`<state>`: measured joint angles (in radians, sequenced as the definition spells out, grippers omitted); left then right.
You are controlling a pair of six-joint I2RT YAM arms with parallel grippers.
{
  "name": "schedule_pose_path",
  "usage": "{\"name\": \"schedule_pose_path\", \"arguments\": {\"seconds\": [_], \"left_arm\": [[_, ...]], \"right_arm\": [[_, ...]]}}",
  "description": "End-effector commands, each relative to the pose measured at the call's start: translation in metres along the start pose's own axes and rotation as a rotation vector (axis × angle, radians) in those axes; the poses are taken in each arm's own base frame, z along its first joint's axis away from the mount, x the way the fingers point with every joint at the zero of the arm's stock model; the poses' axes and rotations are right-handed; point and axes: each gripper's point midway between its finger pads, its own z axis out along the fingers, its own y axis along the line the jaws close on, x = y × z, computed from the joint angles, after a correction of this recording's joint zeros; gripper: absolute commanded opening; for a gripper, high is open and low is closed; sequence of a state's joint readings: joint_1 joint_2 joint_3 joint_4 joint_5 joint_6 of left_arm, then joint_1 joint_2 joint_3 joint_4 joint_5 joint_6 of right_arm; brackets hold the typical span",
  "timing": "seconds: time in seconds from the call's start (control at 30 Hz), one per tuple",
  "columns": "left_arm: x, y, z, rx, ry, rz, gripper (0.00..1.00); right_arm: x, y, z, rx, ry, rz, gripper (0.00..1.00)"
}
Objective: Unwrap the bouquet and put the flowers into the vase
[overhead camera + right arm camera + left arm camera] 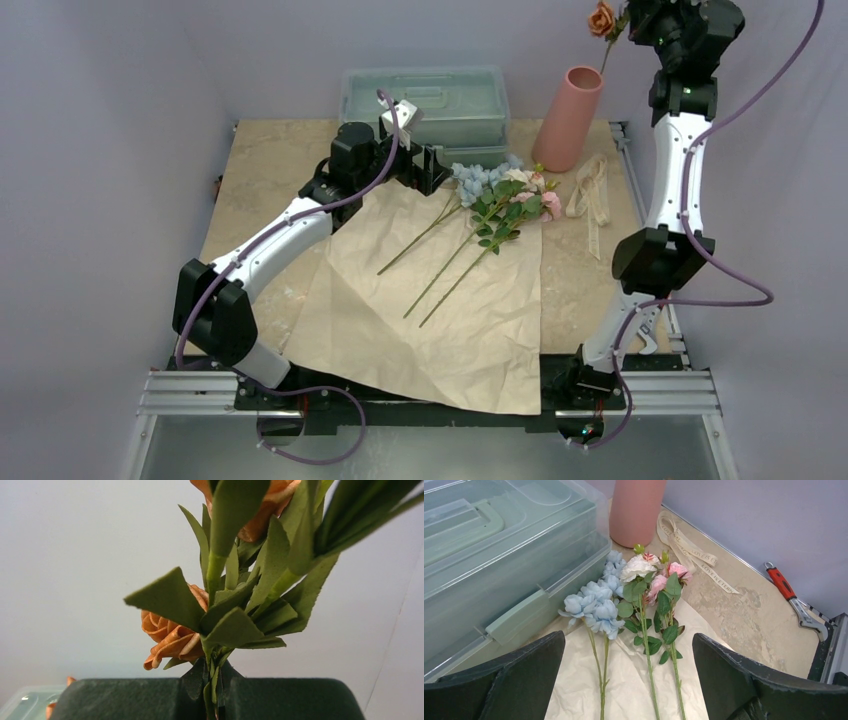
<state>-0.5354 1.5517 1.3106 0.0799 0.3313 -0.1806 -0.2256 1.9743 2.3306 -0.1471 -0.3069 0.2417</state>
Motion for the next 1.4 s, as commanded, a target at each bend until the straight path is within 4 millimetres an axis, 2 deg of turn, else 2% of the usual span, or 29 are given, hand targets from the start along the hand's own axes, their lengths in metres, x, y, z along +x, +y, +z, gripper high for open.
{"name": "schedule_pose_path", "arguments": {"seconds": [0.0, 0.27, 0.37, 0.47, 0.67, 0.9, 1.07, 1.37], "left_arm": [[-0.008, 0.003, -0.002, -0.015, -0.026, 0.015, 1.00], [-0.004, 0.002, 0.001, -0.007, -0.020, 0.010, 1.00], [-0.004, 0.002, 0.000, -0.006, -0.020, 0.014, 1.00], [-0.003, 0.002, 0.000, -0.005, -0.019, 0.018, 1.00], [-0.002, 0.002, -0.001, -0.005, -0.020, 0.020, 1.00], [-0.001, 0.001, 0.000, 0.002, -0.013, 0.011, 1.00], [0.000, 0.002, 0.000, -0.005, -0.009, 0.013, 1.00], [0.015, 0.003, 0.010, 0.018, 0.029, -0.012, 1.00]], "right_arm": [[-0.073, 0.014, -0.022, 0.004, -0.175, -0.068, 0.00], [-0.138, 0.041, -0.059, -0.016, -0.303, -0.057, 0.00], [-0.146, 0.044, -0.068, -0.006, -0.308, -0.038, 0.00], [-0.142, 0.043, -0.072, 0.012, -0.283, -0.011, 0.00], [-0.116, 0.032, -0.070, 0.061, -0.201, 0.015, 0.00], [-0.080, 0.024, -0.047, 0.052, -0.105, 0.106, 0.00], [-0.058, 0.016, -0.036, 0.098, -0.073, 0.055, 0.00], [0.007, -0.006, -0.001, 0.144, 0.002, 0.022, 0.00]]}}
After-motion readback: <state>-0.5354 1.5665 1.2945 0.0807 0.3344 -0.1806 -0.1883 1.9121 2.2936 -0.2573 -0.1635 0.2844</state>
